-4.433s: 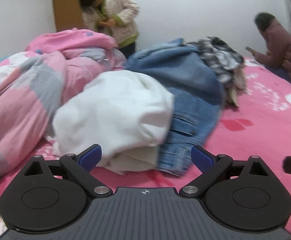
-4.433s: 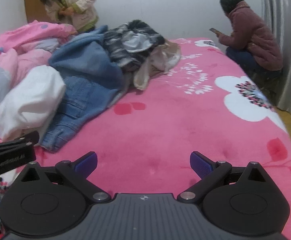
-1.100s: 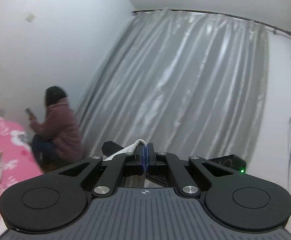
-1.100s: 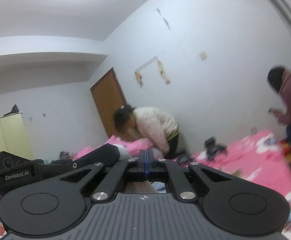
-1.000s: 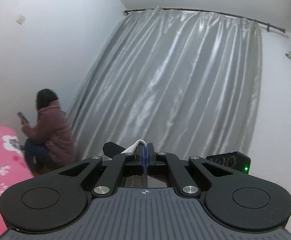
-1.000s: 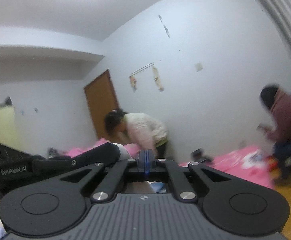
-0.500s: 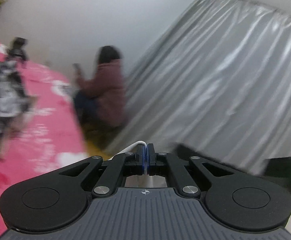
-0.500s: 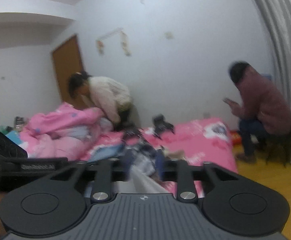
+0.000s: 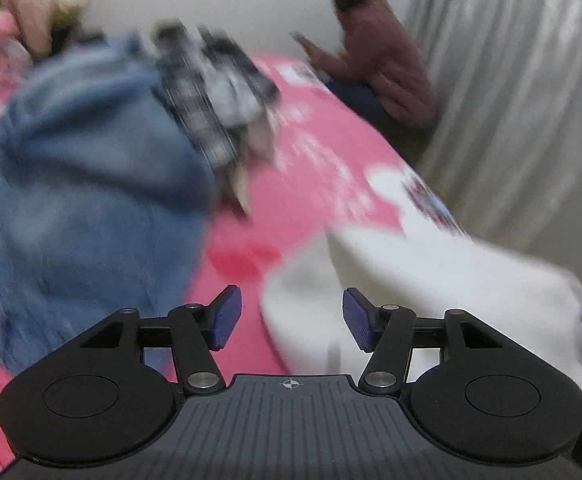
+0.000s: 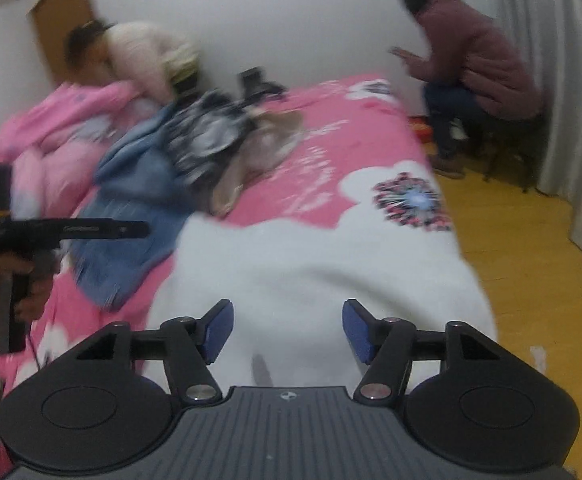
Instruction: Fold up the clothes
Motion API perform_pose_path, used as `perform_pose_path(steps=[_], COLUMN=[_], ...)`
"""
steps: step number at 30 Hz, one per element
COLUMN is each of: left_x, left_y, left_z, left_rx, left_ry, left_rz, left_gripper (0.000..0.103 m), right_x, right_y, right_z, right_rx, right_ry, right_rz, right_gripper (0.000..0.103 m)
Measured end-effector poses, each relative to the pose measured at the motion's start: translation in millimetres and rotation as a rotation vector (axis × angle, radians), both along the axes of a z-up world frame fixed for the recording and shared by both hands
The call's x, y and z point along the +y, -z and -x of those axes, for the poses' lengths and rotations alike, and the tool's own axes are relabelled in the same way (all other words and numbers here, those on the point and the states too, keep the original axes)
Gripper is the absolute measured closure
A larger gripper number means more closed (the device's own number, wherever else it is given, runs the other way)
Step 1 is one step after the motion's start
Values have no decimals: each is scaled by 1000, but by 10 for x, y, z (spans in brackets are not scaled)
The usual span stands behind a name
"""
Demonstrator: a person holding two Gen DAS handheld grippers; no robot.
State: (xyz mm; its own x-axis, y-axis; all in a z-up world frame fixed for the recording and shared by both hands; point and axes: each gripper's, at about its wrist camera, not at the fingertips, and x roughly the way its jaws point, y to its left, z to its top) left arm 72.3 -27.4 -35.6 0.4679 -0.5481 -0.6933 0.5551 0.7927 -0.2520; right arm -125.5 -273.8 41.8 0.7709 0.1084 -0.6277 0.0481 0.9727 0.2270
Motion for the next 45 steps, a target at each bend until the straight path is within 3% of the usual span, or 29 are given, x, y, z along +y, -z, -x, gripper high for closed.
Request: perform_pose_path(steps=[3, 6, 8, 11, 13, 14, 15, 20, 25, 33, 36, 39, 43, 45], left_x=[62, 7, -93, -231, -292, -321, -333, -134, 13, 124, 73, 56, 132, 82], left_y=[224, 408, 473, 535, 573, 594, 604, 463, 270, -127, -252, -285, -250, -254], left_z=[92, 148, 185, 194, 191, 164, 136, 222, 248, 39, -85, -292, -672, -794], left_rx=[165, 234, 213, 221, 225, 234, 235, 144, 2, -167, -249, -306, -272, -318], left_ry=[80, 88, 138, 201, 212, 215, 211, 139, 85, -47, -91, -171, -235, -230], left_rz=[102, 141, 138, 153, 174, 174, 171, 202, 162, 145, 95, 34, 28, 0], left_gripper=[42, 41, 40, 42, 71, 94, 100, 102, 102, 103, 103, 103, 103, 102], right_x=[282, 417, 505, 684, 767, 776, 777, 703, 745, 622, 650, 581, 278, 139], right_y=[63, 187, 296, 508, 660, 699, 729, 641, 569, 348, 348, 276, 55, 82], right_z=[48, -1, -61, -75, -110, -130, -149, -155, -150, -325, -453, -576, -682, -736], right_rx=[14, 67, 128, 159, 188, 197, 204, 141, 64, -34, -87, -94, -41, -3], right_ry=[-116, -175, -182, -195, -182, -157, -126, 30, 60, 37, -35, -106, -48, -38], right_rz=[74, 156, 224, 414, 534, 560, 578, 544, 688, 820, 962, 1009, 953, 952], right_gripper=[21, 14, 14, 14, 18, 26, 41, 58, 59, 58, 55, 51, 50, 50])
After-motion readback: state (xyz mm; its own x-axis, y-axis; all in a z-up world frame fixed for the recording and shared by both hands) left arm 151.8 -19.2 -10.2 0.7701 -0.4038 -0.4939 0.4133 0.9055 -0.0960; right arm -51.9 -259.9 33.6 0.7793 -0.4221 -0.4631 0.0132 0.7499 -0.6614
